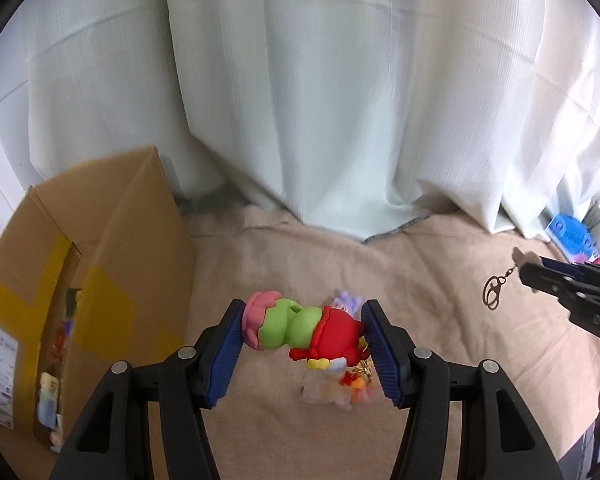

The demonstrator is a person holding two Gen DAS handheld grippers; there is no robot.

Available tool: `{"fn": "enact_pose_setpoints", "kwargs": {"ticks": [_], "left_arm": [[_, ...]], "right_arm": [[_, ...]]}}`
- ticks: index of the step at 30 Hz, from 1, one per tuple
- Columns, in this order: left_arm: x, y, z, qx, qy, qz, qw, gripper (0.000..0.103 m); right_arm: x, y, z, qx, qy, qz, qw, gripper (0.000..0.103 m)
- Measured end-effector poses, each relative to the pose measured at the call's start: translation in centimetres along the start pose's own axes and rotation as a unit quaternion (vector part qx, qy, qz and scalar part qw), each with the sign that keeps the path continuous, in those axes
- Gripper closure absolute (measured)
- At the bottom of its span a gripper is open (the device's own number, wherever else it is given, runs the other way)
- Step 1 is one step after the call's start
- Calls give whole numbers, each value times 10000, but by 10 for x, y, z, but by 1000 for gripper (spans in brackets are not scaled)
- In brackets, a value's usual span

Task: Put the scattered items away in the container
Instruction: 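Carry the doll and pig keychains over the cardboard box with both tools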

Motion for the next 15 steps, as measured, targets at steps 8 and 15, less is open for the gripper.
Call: {"fn": "enact_pose_setpoints", "kwargs": {"ticks": [8, 15], "left_arm": [[28, -9, -1, 41, -55, 53, 10000, 44], [46, -13, -3, -2, -123, 125, 9998, 44]], "right_arm": [[33, 0, -1, -43, -119, 191, 9997, 71], [40, 1, -2, -130, -159, 272, 9994, 71]]}}
Point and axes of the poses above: each gripper's, at about its wrist camera, not at the fingertips, and x roughly against the way its jaws point, z to its right, y to its underside, the point moved 1 cm from there along -x, roughly the way its jaws point, and after that the axes turned 9 degrees about -z, right-handed, at the moved point
